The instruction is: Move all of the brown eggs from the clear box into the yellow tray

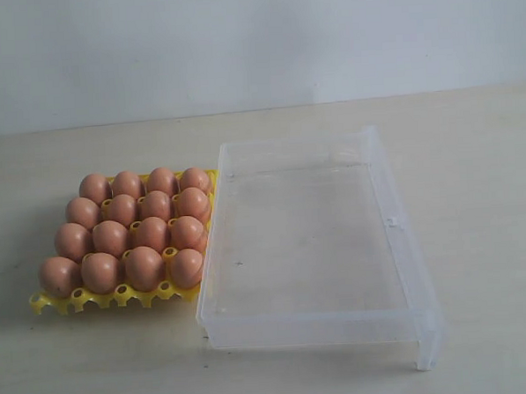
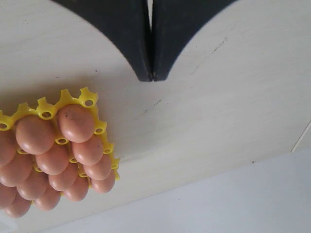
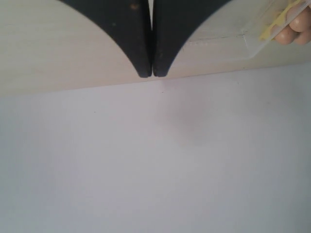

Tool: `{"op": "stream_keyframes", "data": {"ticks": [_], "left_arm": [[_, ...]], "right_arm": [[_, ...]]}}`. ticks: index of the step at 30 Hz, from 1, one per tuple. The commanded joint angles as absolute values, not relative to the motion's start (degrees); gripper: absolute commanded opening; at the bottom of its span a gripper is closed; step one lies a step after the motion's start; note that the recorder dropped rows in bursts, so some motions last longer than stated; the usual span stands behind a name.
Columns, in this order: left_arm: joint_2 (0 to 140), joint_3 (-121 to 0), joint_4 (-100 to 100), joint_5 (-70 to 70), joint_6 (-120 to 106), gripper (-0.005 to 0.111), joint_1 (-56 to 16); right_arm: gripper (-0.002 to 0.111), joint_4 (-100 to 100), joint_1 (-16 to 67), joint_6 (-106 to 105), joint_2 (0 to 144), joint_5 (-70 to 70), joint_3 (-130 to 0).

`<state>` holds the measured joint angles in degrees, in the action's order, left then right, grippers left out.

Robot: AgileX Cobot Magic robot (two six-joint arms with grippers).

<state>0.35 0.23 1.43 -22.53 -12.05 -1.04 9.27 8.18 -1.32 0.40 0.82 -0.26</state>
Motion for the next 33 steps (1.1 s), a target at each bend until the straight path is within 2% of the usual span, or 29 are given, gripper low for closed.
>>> {"op": "stream_keyframes", "data": {"ticks": [1, 10, 33], "left_arm": [[0.0, 0.0, 1.4, -22.3, -11.8, 0.0, -1.1], [0.0, 0.0, 1.4, -22.3, -11.8, 0.0, -1.1], [0.0, 0.0, 1.4, -22.3, -11.8, 0.0, -1.1]], "right_arm": [[0.0, 9.2, 6.7, -1.3, 0.0, 0.7, 0.0], [0.0, 9.2, 4.2, -1.3, 0.0, 0.7, 0.0], [0.0, 9.2, 4.2, -1.3, 0.0, 0.7, 0.0]]}}
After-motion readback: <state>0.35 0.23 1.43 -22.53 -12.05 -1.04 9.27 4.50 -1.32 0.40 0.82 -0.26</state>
